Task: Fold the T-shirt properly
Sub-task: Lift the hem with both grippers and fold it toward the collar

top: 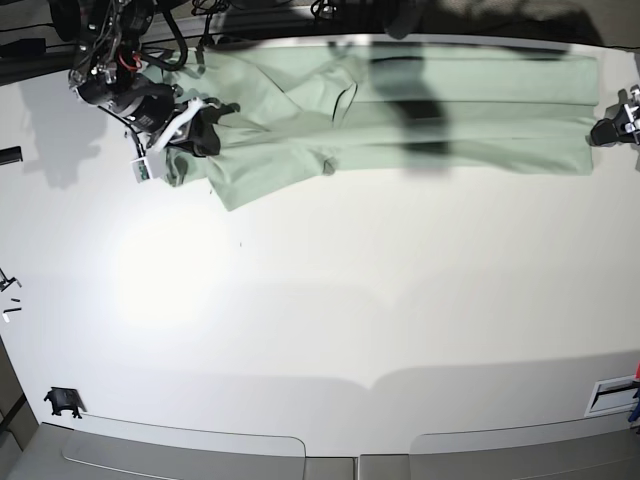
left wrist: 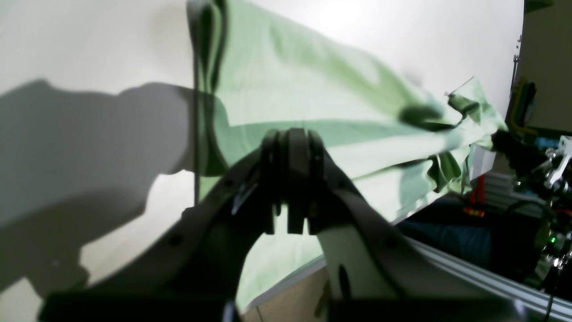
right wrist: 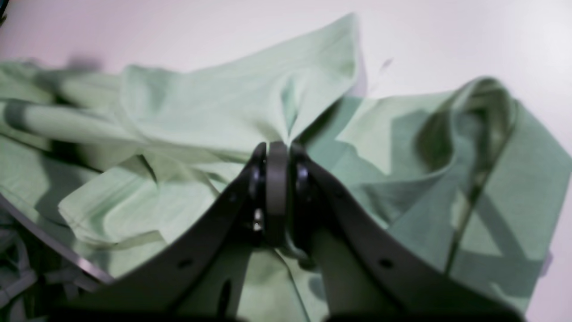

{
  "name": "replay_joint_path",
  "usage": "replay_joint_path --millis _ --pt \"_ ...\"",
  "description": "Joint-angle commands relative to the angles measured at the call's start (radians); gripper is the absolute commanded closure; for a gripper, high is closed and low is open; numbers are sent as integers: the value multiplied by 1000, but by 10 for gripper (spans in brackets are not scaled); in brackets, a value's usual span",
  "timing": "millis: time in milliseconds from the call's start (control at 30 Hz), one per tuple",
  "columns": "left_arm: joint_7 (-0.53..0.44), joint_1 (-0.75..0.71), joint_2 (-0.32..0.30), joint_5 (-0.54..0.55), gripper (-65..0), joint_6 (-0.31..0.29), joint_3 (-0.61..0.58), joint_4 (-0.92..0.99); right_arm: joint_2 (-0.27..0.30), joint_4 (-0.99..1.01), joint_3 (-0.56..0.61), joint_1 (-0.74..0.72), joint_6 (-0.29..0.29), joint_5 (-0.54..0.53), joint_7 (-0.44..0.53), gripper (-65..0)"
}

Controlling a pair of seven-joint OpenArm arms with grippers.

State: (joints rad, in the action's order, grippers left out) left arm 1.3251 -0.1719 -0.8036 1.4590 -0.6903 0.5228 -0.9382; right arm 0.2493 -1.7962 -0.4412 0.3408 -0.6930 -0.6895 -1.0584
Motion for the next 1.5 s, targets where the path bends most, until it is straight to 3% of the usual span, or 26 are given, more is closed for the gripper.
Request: replay_joint_path --millis 0,200,367,567,833,867,933,1000,1233,1400,1467 --pt "-8 6 -31 25 0 -8 8 -14 11 -20 -6 -5 -5 -22 16 0" --pt "-12 8 -31 25 0 -8 8 -14 11 -20 2 -5 -5 -80 -23 0" --pt "-11 9 -31 25 0 -8 30 -15 11 -20 2 9 -5 -81 -41 0" --pt "0 8 -31 25 0 -8 138 -15 11 -19 2 47 -5 -80 -42 0" --pt "29 2 -31 25 0 -8 145 -15 11 -19 2 48 -5 -77 -42 0" --pt "35 3 -31 25 -23 -8 145 -15 11 -20 2 48 -5 -77 -42 -17" --pt "36 3 -32 25 -154 -8 145 -15 11 -20 2 48 -5 -90 -36 -191" --pt "27 3 -39 25 -203 -8 145 -15 12 -23 2 47 -5 -124 -15 -268" --pt "-45 9 -107 25 -203 -8 176 -15 11 -91 -5 -17 -5 -163 59 -268" --pt "-65 8 -114 25 -203 -8 218 -15 8 -92 -5 -122 -5 -137 106 -267" --pt "-64 8 -111 25 -203 -8 218 -15 8 -87 -2 -160 -5 -72 114 -267"
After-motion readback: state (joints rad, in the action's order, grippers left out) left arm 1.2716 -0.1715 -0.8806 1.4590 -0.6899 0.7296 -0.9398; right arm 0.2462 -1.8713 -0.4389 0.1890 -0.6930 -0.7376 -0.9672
